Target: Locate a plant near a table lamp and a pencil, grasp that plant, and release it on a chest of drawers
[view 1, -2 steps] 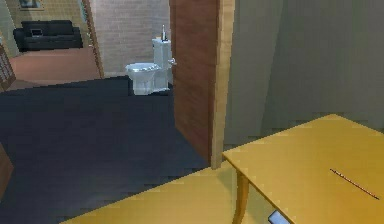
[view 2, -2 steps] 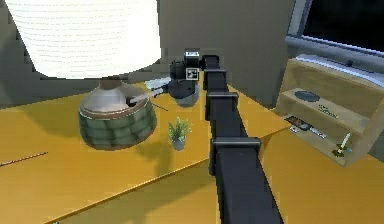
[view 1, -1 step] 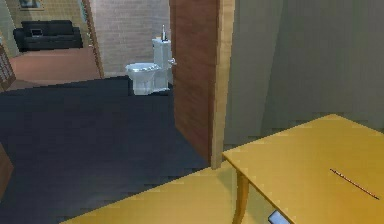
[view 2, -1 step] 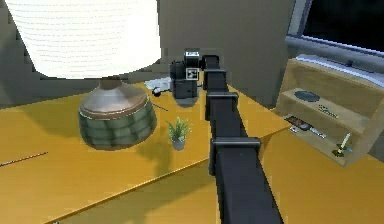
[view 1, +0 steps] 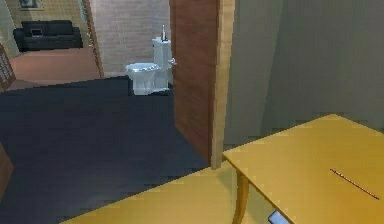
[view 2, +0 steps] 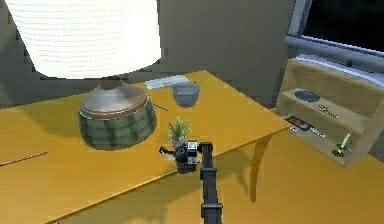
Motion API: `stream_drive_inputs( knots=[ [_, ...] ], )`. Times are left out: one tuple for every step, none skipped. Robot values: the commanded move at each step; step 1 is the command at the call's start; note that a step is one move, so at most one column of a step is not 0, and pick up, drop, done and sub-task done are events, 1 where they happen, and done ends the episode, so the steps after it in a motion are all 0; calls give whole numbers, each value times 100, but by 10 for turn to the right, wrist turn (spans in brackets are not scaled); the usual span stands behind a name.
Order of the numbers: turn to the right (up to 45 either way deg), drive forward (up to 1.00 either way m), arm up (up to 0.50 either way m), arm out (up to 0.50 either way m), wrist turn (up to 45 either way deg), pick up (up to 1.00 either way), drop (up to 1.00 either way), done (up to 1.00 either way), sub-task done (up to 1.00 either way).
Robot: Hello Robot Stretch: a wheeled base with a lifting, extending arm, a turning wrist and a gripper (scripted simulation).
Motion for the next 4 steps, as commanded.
stream_drive_inputs(
  knots=[
    [0,0,0,0,0,100,0,0,0],
    [0,0,10,0,0,0,0,0,0],
    [0,0,22,0,0,0,0,0,0],
    [0,0,0,0,-450,0,0,0,0]
  ],
)
